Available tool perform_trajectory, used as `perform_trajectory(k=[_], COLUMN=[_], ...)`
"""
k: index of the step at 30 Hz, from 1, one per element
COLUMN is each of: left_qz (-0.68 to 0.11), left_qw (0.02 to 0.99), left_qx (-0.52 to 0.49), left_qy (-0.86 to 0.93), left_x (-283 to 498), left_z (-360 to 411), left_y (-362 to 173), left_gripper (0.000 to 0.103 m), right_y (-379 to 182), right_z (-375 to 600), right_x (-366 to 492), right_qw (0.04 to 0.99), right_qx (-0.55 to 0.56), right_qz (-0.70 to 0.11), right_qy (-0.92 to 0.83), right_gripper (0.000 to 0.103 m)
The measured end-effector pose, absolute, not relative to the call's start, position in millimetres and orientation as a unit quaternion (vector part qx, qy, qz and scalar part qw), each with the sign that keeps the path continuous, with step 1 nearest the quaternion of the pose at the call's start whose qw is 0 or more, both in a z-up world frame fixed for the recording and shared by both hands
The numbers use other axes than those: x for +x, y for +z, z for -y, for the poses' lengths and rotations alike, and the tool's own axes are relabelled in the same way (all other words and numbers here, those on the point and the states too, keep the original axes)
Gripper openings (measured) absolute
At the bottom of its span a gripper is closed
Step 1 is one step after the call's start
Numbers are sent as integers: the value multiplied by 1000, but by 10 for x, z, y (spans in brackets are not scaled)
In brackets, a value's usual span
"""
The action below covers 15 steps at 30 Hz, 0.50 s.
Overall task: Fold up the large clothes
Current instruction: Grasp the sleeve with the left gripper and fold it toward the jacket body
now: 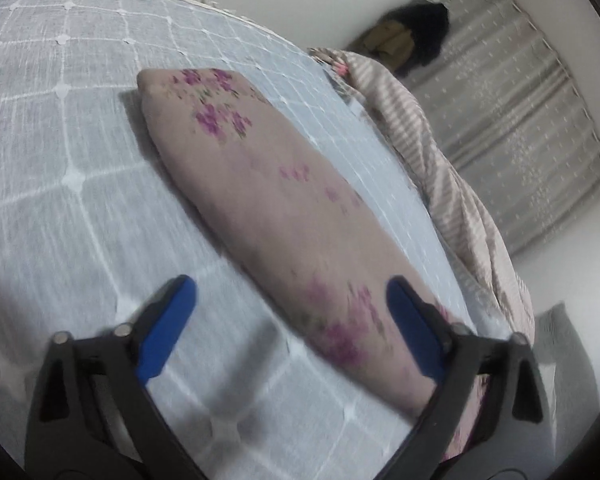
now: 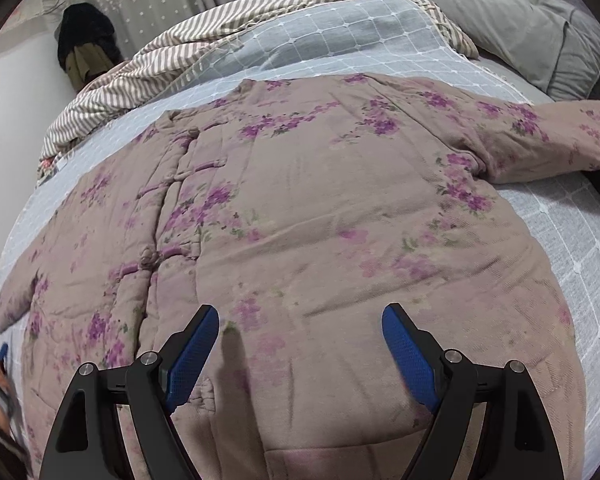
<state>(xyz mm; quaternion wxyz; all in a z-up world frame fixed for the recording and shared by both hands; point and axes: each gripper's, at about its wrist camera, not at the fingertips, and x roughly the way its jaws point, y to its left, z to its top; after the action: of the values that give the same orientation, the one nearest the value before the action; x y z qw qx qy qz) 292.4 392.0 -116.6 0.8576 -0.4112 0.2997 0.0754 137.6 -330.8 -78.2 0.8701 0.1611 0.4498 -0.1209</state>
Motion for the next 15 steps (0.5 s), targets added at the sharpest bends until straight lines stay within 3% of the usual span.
perform_trajectory(k=[2,4,7,10,15], left_qz=[-304,-313,-307,-297,-263], left_qw=[844,825,809,829,880], left_qx=[-433,-458,-489,-462,-385], left_qy=[93,111,111,110,90], left_x=[3069,3169,3199,3219,3247], left_z=[-4040,-4141,-4197,-4099,-3771], left_y=[-1196,-1250,-1273,-1097,-536], left_gripper=[64,38,24,16,14], right_y=[-796,-813,-826,-829,-801], right_z=[3292,3283,3242,3218,3206], right_x=[1380,1377,1397,1411,1415], right_qw=[870,869,868,870,872], right_qx=[159,160,151,141,143], right_qz=[-452,-452,-456,-457,-453], right_qy=[-122,-125,-124,-124,-118], right_gripper=[85,85,85,85,85])
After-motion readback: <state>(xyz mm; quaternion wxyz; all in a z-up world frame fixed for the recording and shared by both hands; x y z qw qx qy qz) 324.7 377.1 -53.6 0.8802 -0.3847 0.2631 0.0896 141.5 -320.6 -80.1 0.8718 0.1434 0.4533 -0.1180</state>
